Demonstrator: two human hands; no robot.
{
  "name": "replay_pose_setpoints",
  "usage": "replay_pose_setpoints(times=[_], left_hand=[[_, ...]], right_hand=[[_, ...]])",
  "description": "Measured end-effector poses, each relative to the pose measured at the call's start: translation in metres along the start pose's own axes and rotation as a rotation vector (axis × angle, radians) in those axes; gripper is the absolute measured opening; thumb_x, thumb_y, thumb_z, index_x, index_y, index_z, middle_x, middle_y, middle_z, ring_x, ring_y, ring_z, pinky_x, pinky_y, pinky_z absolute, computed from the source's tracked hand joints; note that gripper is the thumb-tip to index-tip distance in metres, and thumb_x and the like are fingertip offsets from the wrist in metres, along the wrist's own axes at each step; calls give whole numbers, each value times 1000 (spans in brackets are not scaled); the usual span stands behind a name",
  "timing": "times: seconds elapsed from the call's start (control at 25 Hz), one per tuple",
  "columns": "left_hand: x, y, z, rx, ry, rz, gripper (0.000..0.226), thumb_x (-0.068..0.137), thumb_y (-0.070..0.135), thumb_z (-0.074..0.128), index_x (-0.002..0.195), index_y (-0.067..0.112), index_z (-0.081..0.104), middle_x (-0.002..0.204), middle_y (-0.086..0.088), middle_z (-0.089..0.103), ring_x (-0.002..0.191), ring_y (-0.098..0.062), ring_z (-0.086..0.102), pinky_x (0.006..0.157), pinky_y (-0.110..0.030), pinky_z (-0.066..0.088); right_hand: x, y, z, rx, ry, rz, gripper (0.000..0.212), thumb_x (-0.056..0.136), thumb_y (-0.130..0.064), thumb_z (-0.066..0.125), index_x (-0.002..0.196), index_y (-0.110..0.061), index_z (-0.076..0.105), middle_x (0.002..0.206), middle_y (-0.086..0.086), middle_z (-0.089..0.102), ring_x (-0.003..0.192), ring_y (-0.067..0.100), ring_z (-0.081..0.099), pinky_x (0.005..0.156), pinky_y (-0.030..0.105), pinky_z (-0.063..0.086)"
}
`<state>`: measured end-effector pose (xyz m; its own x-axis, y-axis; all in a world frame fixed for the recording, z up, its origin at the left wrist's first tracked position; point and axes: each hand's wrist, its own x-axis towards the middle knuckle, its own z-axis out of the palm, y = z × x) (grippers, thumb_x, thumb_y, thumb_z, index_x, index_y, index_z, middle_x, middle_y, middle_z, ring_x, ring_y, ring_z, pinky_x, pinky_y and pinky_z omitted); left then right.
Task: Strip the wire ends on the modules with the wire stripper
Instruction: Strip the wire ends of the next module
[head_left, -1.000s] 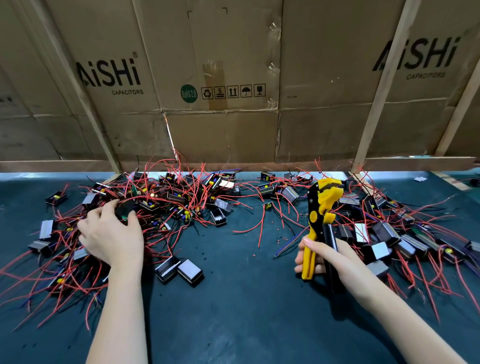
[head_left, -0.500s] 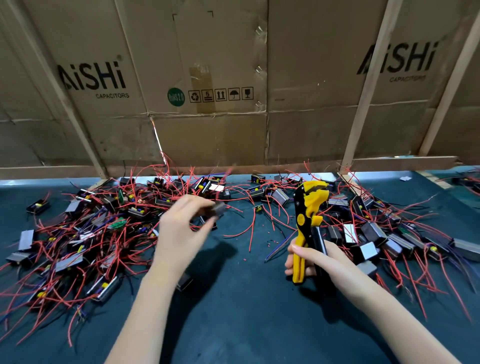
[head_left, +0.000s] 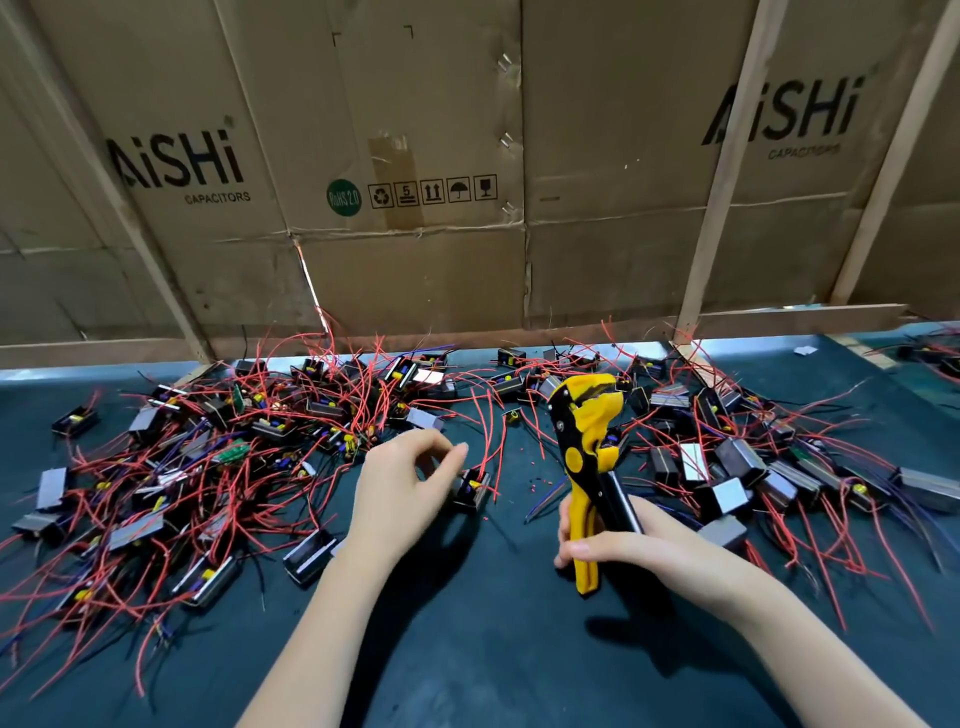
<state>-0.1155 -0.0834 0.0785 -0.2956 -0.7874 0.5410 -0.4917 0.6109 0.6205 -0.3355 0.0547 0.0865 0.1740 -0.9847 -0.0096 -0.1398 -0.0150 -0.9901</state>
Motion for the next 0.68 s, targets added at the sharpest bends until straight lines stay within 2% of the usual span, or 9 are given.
replay_pose_setpoints(times=[0.08,0.16,0.24,0.36,0.44,0.48,0.52,0.6,0.68], left_hand=[[-1,3,2,-31,62,23,21,88,20,71,70,21,59,66,12,57,63,-7,51,64,-24,41],[-3,6,5,-14,47,89,15,88,19,69,78,21,59,76,15,58,74,-5,52,70,-20,39],[-4,8,7,34,72,108,13,86,19,71,82,20,58,81,14,57,78,-6,51,72,-23,40],[-5,6,9,166,165,-136,31,79,37,77,70,19,54,70,8,59,69,-18,57,65,-32,47],[-4,2,9,270,95,-316,39,75,54,75,63,20,58,63,9,62,68,-18,62,66,-32,50],[-3,0,9,250,53,-344,36,75,53,75,64,22,63,65,11,65,70,-16,64,69,-32,52],[-2,-2,9,174,22,-335,27,78,46,76,67,23,67,67,12,68,72,-13,66,73,-31,53],[0,-2,9,-67,-28,-291,11,83,24,76,72,23,72,71,10,72,73,-9,68,76,-29,53],[3,0,6,-392,-85,-274,13,85,10,73,75,19,74,72,4,74,72,-10,69,72,-24,51]], right_hand=[[1,0,3,20,1,-13,42,71,-34,73,93,-2,57,91,22,69,84,30,64,76,34,50],[3,2,5,27,40,-49,41,71,-35,71,93,-4,57,90,24,68,82,26,65,72,32,50],[5,4,4,33,130,-96,45,68,-39,72,94,-7,55,85,20,64,79,20,65,71,28,47],[6,6,-2,-39,296,-206,45,67,-42,74,95,-13,54,79,8,51,75,21,53,72,29,42],[5,6,-5,-176,405,-258,36,69,-46,74,90,-25,54,77,6,48,74,26,46,72,32,36],[5,6,-6,-264,463,-290,34,70,-45,74,90,-28,54,75,-1,49,72,20,47,71,27,36],[5,5,-7,-356,517,-329,31,70,-43,75,91,-31,54,75,-10,52,70,9,48,69,19,36],[4,2,-5,-475,601,-387,32,70,-34,78,93,-36,56,83,-16,60,77,3,55,68,7,36],[4,2,-4,-492,690,-384,39,71,-27,83,98,-33,56,87,-15,63,83,3,59,71,6,38]])
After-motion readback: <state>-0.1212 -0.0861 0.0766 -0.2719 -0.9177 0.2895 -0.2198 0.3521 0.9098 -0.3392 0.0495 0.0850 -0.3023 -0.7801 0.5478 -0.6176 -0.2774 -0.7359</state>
